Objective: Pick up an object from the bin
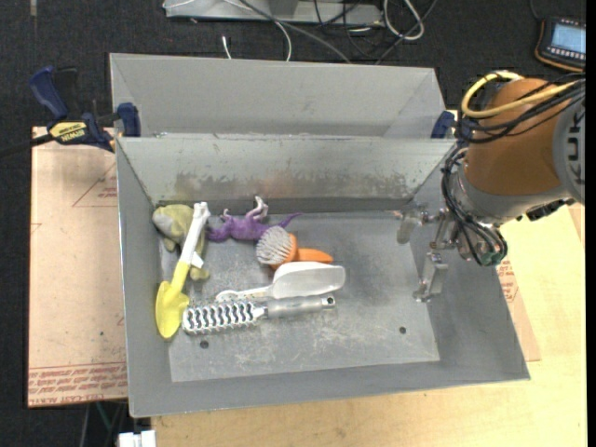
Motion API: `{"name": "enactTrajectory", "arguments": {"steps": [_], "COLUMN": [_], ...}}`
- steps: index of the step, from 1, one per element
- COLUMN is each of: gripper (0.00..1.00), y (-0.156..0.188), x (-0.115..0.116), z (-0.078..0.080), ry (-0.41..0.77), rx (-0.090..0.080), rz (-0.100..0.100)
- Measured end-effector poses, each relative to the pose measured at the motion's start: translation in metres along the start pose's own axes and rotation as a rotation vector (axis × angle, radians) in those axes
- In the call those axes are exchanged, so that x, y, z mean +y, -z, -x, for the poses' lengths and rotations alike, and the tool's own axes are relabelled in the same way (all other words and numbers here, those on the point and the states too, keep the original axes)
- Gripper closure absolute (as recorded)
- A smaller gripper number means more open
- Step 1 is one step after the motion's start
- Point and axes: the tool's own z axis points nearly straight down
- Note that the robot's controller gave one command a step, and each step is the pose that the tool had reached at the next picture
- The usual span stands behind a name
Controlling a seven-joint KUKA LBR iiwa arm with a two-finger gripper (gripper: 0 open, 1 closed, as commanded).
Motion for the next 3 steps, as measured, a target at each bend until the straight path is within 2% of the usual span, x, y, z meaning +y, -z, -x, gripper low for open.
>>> {"name": "enactTrajectory", "arguments": {"steps": [1,2,3], "gripper": [0.00,0.00,0.00], "y": [0.005,-0.096,-0.063], "x": [0.001,0.102,0.080], "z": [0.002,0.027,0.016], "ry": [0.004,0.293,0.243], "rx": [-0.008,-0.007,-0.016], "rz": [-0.001,0.000,-0.005]}}
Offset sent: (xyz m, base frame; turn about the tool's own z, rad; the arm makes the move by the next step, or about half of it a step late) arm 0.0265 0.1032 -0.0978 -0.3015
